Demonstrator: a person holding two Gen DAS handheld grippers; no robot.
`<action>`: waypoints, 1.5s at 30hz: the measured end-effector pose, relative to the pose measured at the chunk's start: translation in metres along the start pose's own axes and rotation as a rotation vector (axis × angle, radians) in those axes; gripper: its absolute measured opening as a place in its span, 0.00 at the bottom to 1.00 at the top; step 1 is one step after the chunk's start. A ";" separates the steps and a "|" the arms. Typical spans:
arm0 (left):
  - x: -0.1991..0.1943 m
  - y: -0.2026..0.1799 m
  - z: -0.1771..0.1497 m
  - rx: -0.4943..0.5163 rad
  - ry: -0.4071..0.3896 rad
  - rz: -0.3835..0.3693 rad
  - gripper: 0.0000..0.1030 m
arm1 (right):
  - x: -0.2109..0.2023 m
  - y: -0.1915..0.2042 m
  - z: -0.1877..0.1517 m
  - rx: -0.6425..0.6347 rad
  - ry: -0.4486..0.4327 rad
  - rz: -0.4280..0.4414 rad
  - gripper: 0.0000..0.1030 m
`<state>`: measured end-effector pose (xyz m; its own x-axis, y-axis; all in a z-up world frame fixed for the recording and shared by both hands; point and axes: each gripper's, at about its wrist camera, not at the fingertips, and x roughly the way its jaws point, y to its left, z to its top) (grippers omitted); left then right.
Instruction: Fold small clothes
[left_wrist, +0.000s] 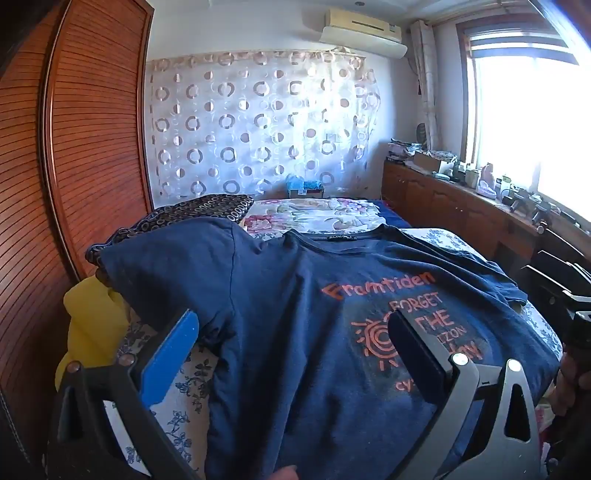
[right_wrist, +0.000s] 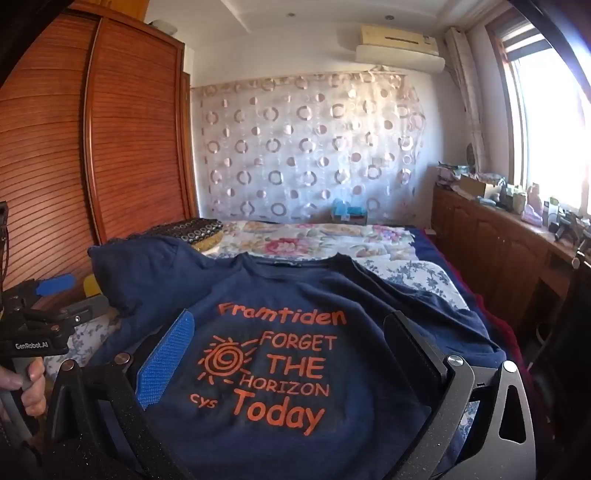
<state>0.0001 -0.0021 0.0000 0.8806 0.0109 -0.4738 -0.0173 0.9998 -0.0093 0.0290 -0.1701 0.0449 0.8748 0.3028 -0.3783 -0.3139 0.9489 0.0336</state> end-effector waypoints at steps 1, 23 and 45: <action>0.000 0.002 0.000 -0.029 0.003 -0.019 1.00 | 0.000 0.000 0.000 0.005 0.003 0.004 1.00; -0.010 0.005 0.004 -0.024 -0.022 0.004 1.00 | -0.001 0.000 -0.001 0.020 0.006 0.005 1.00; -0.014 0.002 0.005 -0.018 -0.043 0.010 1.00 | 0.000 0.000 -0.002 0.026 0.009 0.007 1.00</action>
<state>-0.0100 0.0000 0.0115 0.8999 0.0223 -0.4354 -0.0345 0.9992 -0.0202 0.0283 -0.1701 0.0433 0.8693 0.3083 -0.3864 -0.3100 0.9489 0.0598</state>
